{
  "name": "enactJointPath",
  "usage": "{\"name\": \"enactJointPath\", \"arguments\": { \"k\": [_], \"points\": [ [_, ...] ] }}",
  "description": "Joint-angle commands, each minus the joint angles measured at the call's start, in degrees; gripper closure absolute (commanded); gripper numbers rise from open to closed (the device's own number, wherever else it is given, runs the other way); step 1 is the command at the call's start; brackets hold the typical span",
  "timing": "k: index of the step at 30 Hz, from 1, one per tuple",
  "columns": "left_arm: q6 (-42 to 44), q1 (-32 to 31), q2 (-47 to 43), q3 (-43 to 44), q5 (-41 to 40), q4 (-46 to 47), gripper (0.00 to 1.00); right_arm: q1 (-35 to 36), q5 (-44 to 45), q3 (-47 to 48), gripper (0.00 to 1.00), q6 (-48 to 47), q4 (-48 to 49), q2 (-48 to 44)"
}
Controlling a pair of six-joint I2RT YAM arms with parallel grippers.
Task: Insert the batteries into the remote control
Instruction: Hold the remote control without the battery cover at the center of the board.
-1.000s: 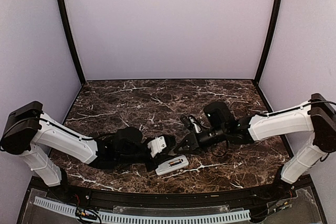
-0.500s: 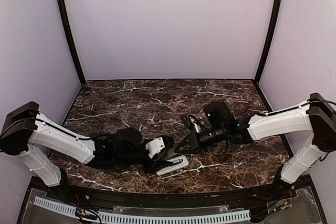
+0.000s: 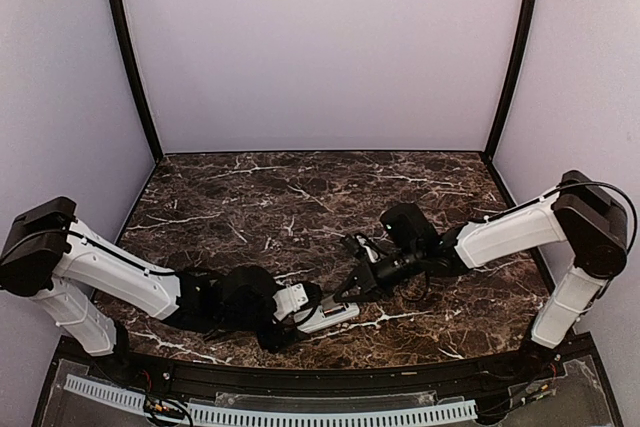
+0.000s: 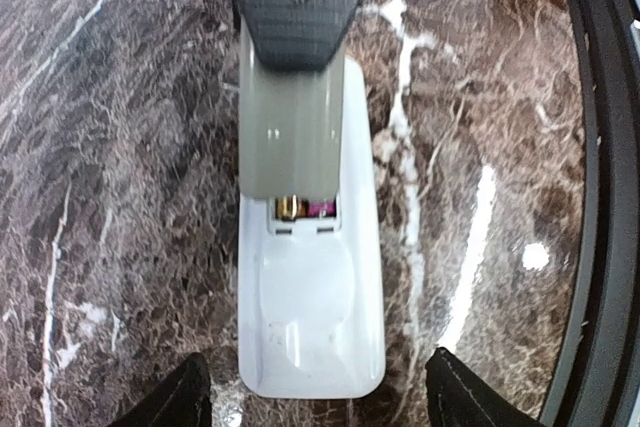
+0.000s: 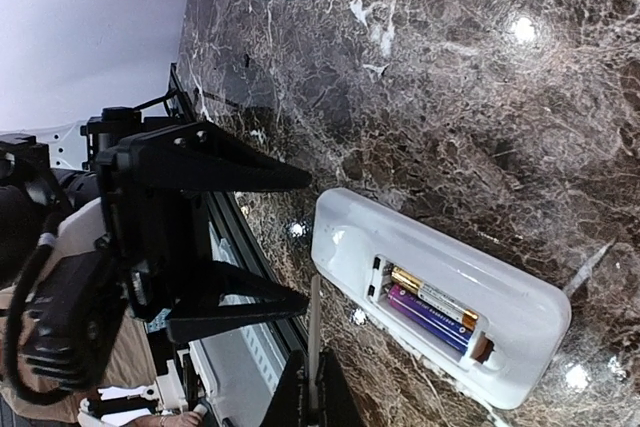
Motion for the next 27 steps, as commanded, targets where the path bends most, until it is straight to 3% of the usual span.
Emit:
{"name": "enactJointPath", "arguments": {
  "k": [1,9,27],
  "points": [
    [0.7,-0.1,3.2,1.2,-2.6,-5.3,0.27,-1.4,-2.0,-0.1,1.0,-2.6,1.6,0.0],
    [0.7,-0.1,4.8,1.8,-2.9,-5.5,0.28,-1.7,-4.7,-1.1,1.0,-1.6,6.0,3.5],
    [1.4,-0.1,4.9,2.0,-0.7,-5.8,0.43,-1.7,-5.0,-0.8,1.0,-2.7,4.0,5.7]
  ]
}}
